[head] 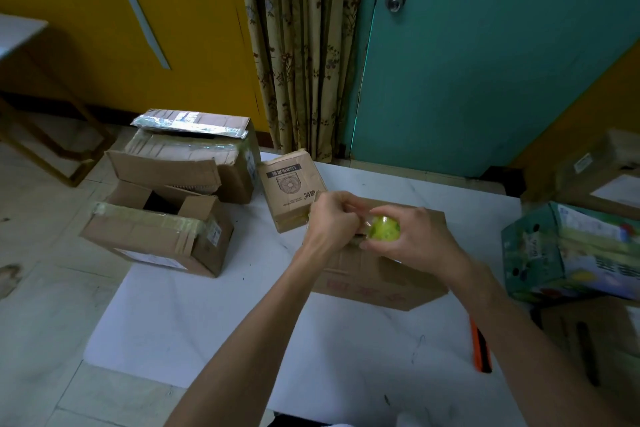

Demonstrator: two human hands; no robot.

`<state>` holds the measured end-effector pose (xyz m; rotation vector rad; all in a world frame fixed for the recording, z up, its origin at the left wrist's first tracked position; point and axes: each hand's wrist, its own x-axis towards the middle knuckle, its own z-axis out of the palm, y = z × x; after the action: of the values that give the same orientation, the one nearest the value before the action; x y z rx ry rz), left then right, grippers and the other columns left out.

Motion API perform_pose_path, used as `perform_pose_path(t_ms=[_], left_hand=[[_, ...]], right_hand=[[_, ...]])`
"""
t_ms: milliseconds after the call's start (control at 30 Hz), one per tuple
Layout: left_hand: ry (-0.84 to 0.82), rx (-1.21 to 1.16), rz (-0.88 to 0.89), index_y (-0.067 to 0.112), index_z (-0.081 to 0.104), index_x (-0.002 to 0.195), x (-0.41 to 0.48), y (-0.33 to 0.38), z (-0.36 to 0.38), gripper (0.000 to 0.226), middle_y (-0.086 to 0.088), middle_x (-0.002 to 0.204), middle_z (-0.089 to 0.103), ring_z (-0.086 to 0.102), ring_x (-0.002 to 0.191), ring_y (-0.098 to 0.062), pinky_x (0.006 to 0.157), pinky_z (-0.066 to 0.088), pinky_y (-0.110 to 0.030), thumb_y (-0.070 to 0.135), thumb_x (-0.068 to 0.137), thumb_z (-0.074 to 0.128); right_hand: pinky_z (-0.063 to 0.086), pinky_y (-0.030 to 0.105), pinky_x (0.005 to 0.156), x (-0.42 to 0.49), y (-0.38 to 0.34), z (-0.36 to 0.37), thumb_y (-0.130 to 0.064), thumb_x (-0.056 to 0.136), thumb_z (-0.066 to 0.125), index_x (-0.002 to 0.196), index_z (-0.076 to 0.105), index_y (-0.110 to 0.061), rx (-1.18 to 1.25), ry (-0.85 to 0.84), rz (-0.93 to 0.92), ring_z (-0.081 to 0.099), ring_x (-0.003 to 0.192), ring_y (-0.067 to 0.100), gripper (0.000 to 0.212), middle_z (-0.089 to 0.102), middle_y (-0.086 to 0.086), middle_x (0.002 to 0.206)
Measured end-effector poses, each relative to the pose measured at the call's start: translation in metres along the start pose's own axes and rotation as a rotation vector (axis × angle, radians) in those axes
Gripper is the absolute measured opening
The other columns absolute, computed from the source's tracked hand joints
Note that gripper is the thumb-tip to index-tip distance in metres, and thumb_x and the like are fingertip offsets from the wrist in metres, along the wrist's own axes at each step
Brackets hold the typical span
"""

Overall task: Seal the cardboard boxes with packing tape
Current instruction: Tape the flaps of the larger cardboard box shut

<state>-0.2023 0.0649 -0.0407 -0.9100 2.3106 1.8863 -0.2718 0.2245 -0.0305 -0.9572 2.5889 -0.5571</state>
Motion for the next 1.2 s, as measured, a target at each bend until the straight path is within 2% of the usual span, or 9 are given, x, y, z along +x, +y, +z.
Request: perform_pose_path(t_ms=[67, 167, 333, 433, 567, 700, 800, 900, 1200], left_hand=[[0.022, -0.068, -0.011, 0.013, 0.068, 0.093, -0.004, 0.005, -0.008, 0.033, -0.004, 0.082, 0.075, 0.073, 0.087, -0.021, 0.08, 0.063, -0.04, -0.016, 0.082, 0.057], [0.036, -0.083, 0.021, 0.01, 0.066, 0.09, -0.01, 0.011, -0.021, 0.031, -0.004, 0.078, 0.074, 0.073, 0.083, -0.017, 0.076, 0.064, -0.038, -0.019, 0.082, 0.057], [0.071, -0.204, 0.037, 0.005, 0.059, 0.092, -0.017, 0.02, -0.048, 0.024, 0.0, 0.065, 0.07, 0.072, 0.068, -0.01, 0.063, 0.061, -0.027, -0.018, 0.085, 0.063], [0.115, -0.254, 0.043, 0.006, 0.057, 0.09, -0.019, 0.021, -0.062, 0.025, -0.001, 0.07, 0.069, 0.072, 0.065, -0.009, 0.068, 0.061, -0.033, -0.017, 0.084, 0.067], [0.177, -0.294, 0.027, 0.01, 0.051, 0.083, -0.015, 0.012, -0.08, 0.031, -0.012, 0.096, 0.071, 0.073, 0.09, -0.023, 0.07, 0.062, -0.033, -0.018, 0.083, 0.065], [0.178, -0.331, 0.012, 0.011, 0.046, 0.082, -0.011, -0.001, -0.09, 0.035, -0.018, 0.105, 0.069, 0.073, 0.095, -0.03, 0.069, 0.062, -0.029, -0.019, 0.083, 0.063], [0.219, -0.314, 0.033, 0.011, 0.044, 0.08, -0.007, -0.013, -0.102, 0.035, -0.014, 0.102, 0.069, 0.073, 0.093, -0.024, 0.071, 0.062, -0.03, -0.019, 0.082, 0.063], [0.337, -0.304, 0.027, 0.013, 0.045, 0.079, -0.001, -0.035, -0.132, 0.034, -0.015, 0.085, 0.07, 0.074, 0.081, -0.02, 0.071, 0.061, -0.032, -0.016, 0.085, 0.063], [0.368, -0.221, -0.021, 0.007, 0.065, 0.096, 0.023, -0.065, -0.127, 0.015, -0.01, 0.089, 0.063, 0.061, 0.081, -0.017, 0.068, 0.049, -0.023, 0.007, 0.086, 0.076]], right_hand=[[0.045, 0.03, 0.076, 0.004, -0.003, -0.008, -0.073, 0.07, 0.069, 0.125, 0.062, -0.033, -0.185, -0.041, 0.06, 0.056, 0.094, 0.014, 0.068, 0.068, -0.005, 0.11], [0.043, 0.03, 0.071, 0.012, -0.016, -0.017, -0.08, 0.066, 0.067, 0.113, 0.064, -0.034, -0.266, -0.095, 0.097, 0.05, 0.087, 0.016, 0.066, 0.065, -0.004, 0.101], [0.038, 0.031, 0.062, 0.024, -0.028, -0.026, -0.094, 0.06, 0.053, 0.073, 0.054, -0.02, -0.454, -0.136, 0.118, 0.054, 0.076, 0.018, 0.074, 0.057, -0.003, 0.076], [0.04, 0.03, 0.061, 0.028, -0.036, -0.031, -0.095, 0.058, 0.051, 0.081, 0.062, -0.02, -0.404, -0.144, 0.071, 0.056, 0.08, 0.017, 0.079, 0.061, -0.003, 0.081], [0.047, 0.032, 0.07, 0.031, -0.044, -0.036, -0.093, 0.06, 0.052, 0.101, 0.067, -0.028, -0.259, -0.109, 0.018, 0.058, 0.088, 0.015, 0.078, 0.065, -0.006, 0.096], [0.046, 0.031, 0.066, 0.033, -0.044, -0.035, -0.08, 0.078, 0.051, 0.101, 0.07, -0.028, -0.124, -0.092, -0.005, 0.059, 0.072, 0.008, 0.06, 0.066, -0.008, 0.092], [0.042, 0.029, 0.062, 0.039, -0.035, -0.032, -0.08, 0.08, 0.05, 0.088, 0.07, -0.021, -0.268, -0.074, 0.025, 0.057, 0.07, 0.01, 0.063, 0.06, -0.009, 0.081], [0.026, 0.026, 0.05, 0.038, -0.011, -0.04, -0.086, 0.072, 0.05, 0.057, 0.05, -0.014, -0.424, -0.074, 0.129, 0.043, 0.051, 0.014, 0.074, 0.044, -0.002, 0.053], [0.03, 0.025, 0.049, 0.044, -0.001, -0.029, -0.087, 0.069, 0.053, 0.048, 0.045, -0.016, -0.442, 0.0, 0.159, 0.045, 0.046, 0.016, 0.074, 0.041, 0.0, 0.045]])
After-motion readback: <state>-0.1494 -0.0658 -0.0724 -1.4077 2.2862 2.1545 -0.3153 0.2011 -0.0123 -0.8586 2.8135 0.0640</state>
